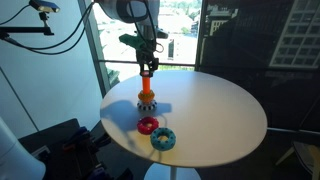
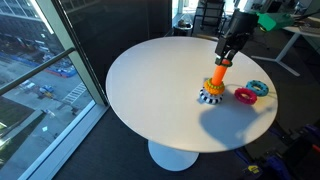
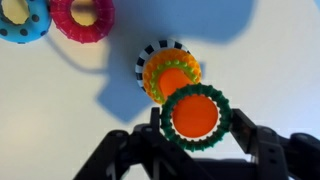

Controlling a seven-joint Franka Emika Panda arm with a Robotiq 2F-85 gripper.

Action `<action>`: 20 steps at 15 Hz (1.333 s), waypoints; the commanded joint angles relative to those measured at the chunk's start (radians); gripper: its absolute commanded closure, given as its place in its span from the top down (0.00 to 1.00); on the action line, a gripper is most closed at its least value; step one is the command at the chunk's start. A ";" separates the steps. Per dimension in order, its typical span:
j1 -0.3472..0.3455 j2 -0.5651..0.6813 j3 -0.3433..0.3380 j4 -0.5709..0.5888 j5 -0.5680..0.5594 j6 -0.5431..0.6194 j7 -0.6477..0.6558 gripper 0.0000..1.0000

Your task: Pick up the green ring from the table and put it on the ring holder

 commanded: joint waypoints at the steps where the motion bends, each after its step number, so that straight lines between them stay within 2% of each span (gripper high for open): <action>1: 0.007 0.007 0.006 0.002 -0.025 0.013 0.031 0.45; 4: 0.012 0.014 0.006 0.005 -0.062 0.004 0.068 0.45; 5: 0.013 0.015 0.006 0.006 -0.074 0.002 0.079 0.93; 6: 0.013 0.015 0.005 0.007 -0.082 -0.001 0.085 0.93; 7: 0.011 0.010 0.003 0.006 -0.086 -0.007 0.087 0.99; 12: -0.001 -0.024 -0.007 -0.013 -0.081 -0.018 0.070 1.00; 20: -0.046 -0.068 -0.054 -0.026 -0.154 -0.066 0.081 1.00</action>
